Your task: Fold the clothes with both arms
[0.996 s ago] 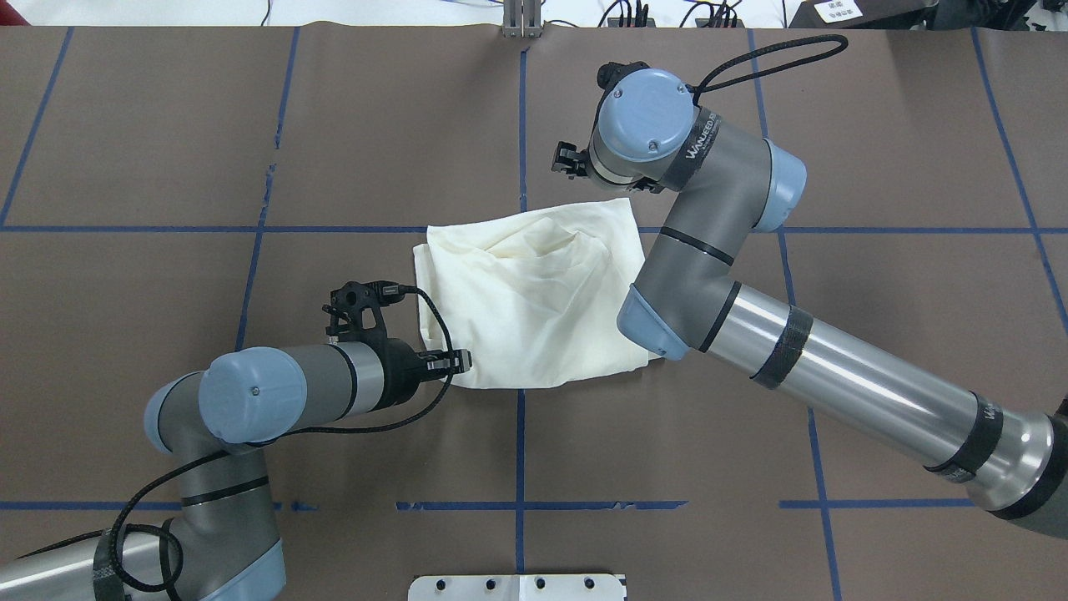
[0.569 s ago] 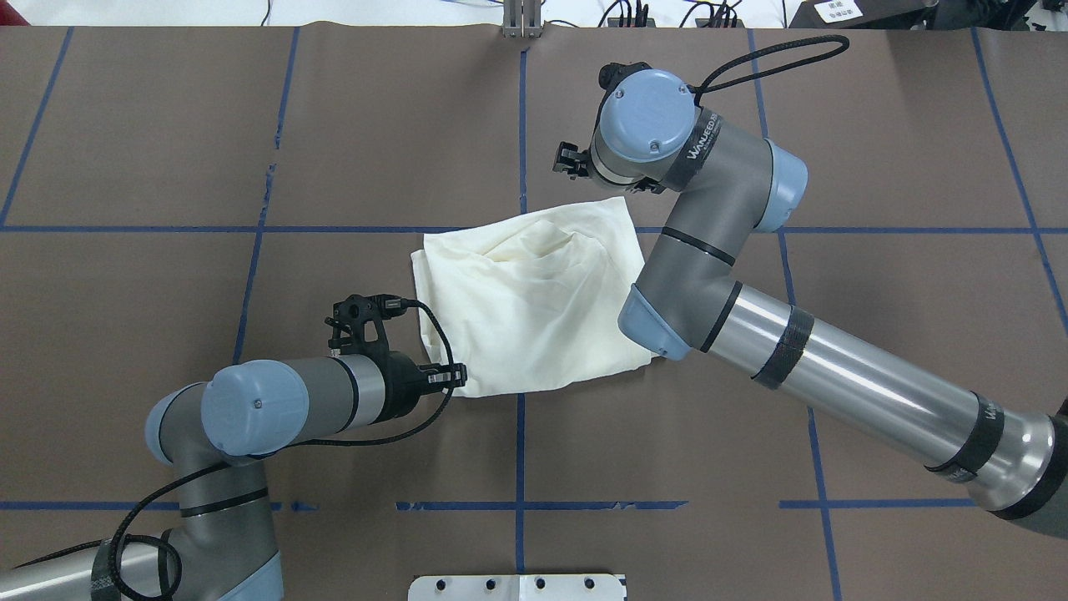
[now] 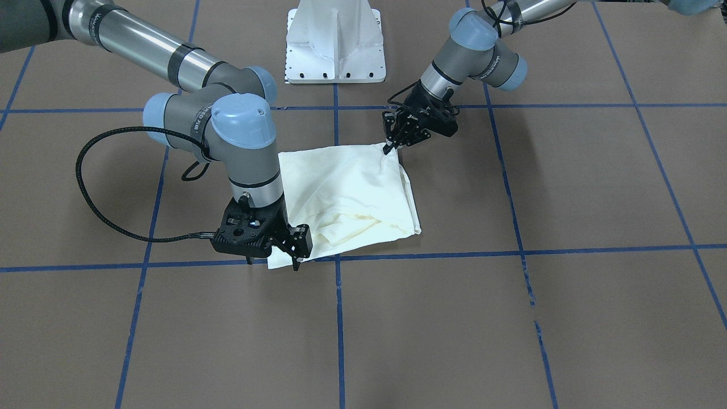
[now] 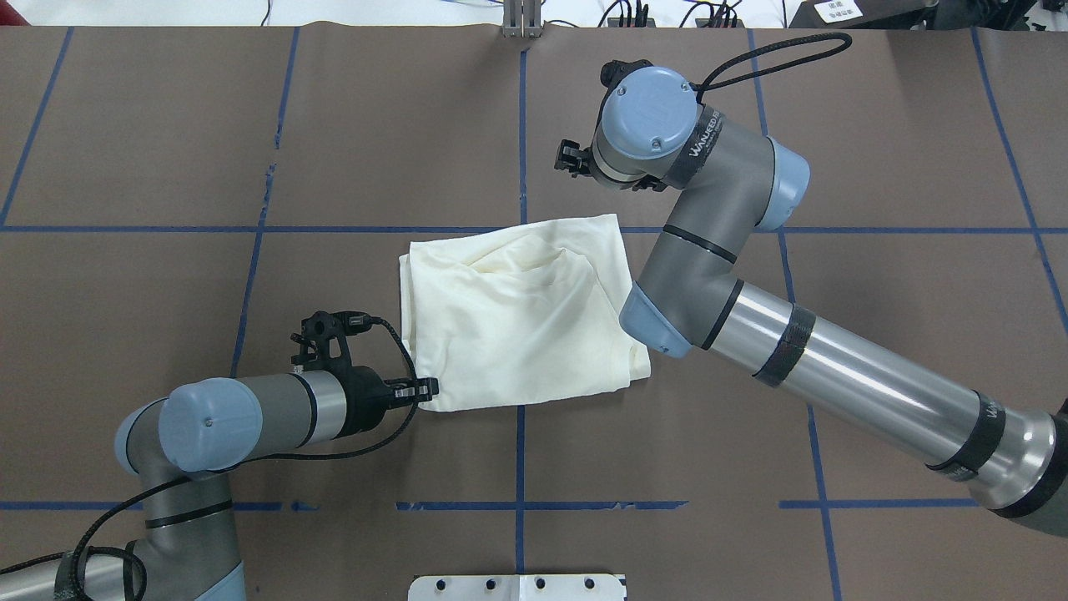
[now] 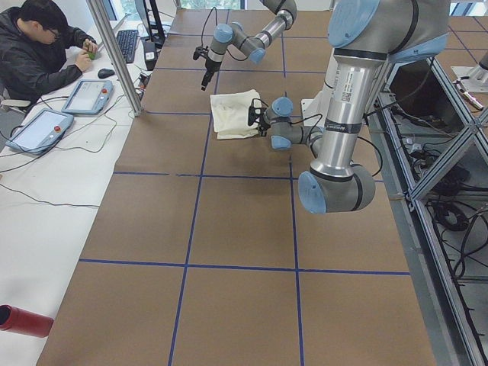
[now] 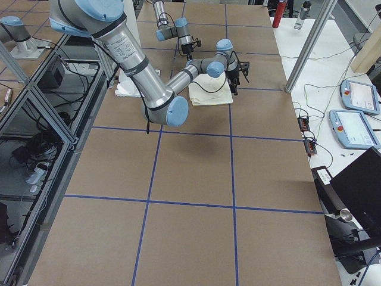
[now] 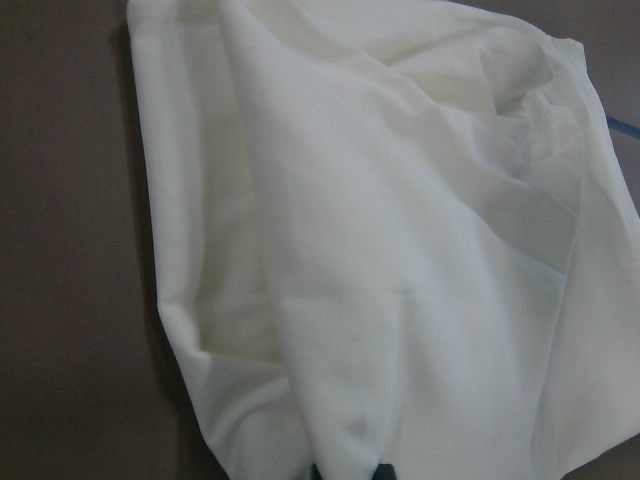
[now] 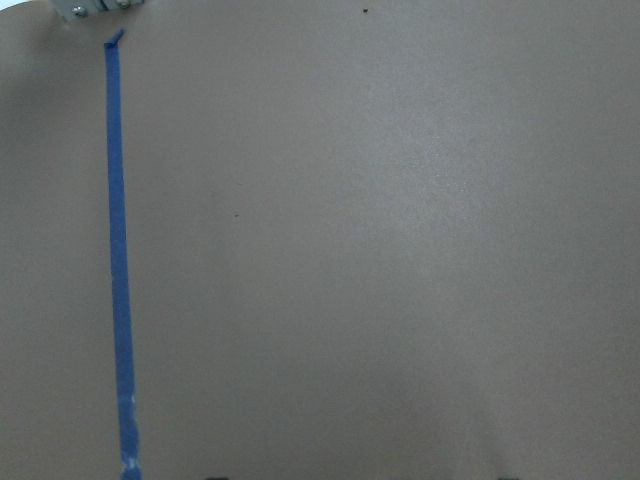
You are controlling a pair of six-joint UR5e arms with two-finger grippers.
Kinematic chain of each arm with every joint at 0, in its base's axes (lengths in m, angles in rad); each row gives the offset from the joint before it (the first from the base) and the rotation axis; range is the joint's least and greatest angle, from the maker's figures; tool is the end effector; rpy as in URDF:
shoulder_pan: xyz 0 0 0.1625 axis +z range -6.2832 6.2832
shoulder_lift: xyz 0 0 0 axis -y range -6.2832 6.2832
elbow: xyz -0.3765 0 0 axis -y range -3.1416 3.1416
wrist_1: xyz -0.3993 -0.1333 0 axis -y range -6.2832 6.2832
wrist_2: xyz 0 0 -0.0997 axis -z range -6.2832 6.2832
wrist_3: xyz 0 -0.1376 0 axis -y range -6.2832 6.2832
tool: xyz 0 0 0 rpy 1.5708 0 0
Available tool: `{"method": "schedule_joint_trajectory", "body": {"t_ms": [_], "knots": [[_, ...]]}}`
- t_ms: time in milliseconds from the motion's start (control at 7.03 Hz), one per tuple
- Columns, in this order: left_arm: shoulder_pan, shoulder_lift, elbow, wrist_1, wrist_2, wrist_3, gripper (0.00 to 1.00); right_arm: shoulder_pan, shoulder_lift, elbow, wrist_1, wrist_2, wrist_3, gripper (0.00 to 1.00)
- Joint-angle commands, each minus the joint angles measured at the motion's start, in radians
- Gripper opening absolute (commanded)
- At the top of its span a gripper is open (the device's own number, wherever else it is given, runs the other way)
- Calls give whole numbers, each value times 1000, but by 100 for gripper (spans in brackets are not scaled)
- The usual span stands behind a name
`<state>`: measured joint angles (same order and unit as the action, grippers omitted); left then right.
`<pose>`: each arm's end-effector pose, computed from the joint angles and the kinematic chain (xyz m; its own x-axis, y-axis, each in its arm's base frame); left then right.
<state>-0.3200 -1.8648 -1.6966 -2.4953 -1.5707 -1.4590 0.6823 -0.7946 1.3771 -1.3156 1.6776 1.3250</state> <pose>0.5563 -0.3248 0.2938 0.2469 0.0357 -0.9684 0.2889 0.9512 0.1087 -0.5194 -0.5748 0.2290 0.6414 0.2094 0.7381 -0.4221 0.8996 0.1116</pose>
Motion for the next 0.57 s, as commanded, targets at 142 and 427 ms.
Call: {"method": "schedule_joint_trajectory", "body": {"t_ms": [142, 427], "knots": [[-4, 7, -38, 9, -9, 5, 100, 9, 0, 0, -1, 7, -15, 100], [-4, 12, -32, 9, -9, 12, 100, 11, 0, 0, 1, 5, -23, 100]]}}
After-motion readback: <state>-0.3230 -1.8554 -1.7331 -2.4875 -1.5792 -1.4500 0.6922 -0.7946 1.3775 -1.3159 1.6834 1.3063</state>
